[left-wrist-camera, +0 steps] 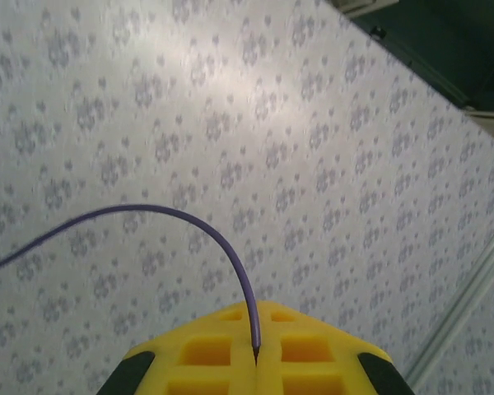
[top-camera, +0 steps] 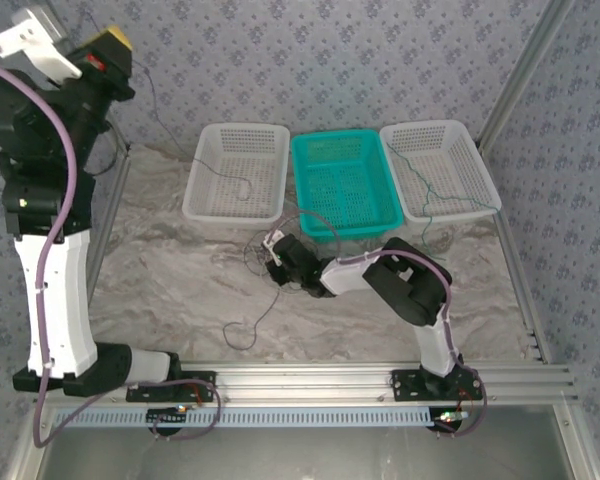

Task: Untangle the cables

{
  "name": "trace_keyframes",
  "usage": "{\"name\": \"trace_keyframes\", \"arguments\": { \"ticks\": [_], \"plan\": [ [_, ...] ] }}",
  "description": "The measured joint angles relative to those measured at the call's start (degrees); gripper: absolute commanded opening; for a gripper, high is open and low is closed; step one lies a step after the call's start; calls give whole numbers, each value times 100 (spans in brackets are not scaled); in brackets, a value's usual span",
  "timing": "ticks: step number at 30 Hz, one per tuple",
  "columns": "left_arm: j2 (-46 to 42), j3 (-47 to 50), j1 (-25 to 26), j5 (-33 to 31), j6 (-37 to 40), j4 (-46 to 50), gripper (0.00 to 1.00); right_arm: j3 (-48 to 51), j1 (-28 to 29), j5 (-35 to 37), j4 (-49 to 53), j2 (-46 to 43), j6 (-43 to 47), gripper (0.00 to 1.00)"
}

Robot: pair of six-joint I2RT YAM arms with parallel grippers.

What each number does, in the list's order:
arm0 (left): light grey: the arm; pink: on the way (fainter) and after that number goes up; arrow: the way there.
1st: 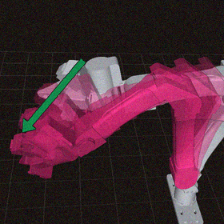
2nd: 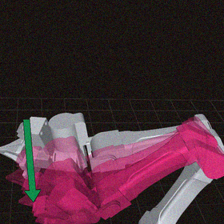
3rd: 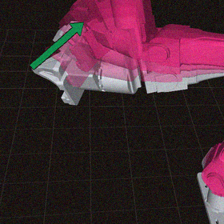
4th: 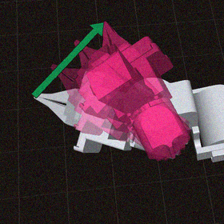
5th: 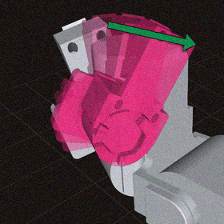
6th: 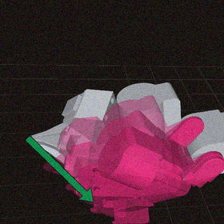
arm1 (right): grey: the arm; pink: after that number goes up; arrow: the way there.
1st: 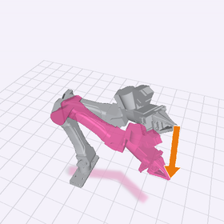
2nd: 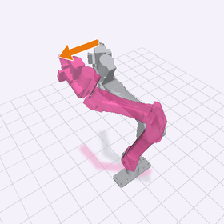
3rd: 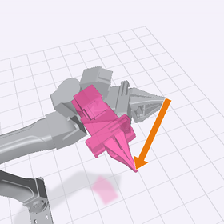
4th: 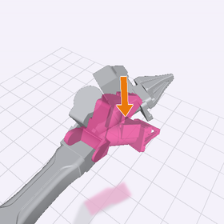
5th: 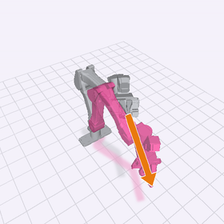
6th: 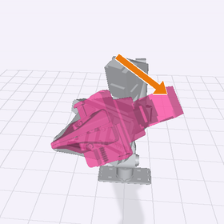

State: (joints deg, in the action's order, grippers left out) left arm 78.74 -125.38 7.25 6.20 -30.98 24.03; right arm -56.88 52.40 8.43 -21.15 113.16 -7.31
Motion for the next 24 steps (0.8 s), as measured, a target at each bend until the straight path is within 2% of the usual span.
{"name": "trace_keyframes", "arguments": {
  "ticks": [4, 9, 15, 19, 24],
  "plan": [
    [695, -1292, 0, 28, -39, 160, 0, 732, -66, 39, 68, -610, -39, 27],
    [1884, -2868, 2, 319, -315, 238, 0, 1228, -105, 2, 363, -1370, -160, 49],
    [2813, -3038, 197, 763, -778, -96, 0, 1572, -107, -175, 680, -3191, -315, 63],
    [3539, -3370, 632, 907, -920, -284, 0, 1576, -192, -98, 874, -4306, -396, 65],
    [4201, -3866, 1091, 951, -1012, -463, 0, 1720, -535, 168, 1318, -5073, -673, 66]
  ]
}}
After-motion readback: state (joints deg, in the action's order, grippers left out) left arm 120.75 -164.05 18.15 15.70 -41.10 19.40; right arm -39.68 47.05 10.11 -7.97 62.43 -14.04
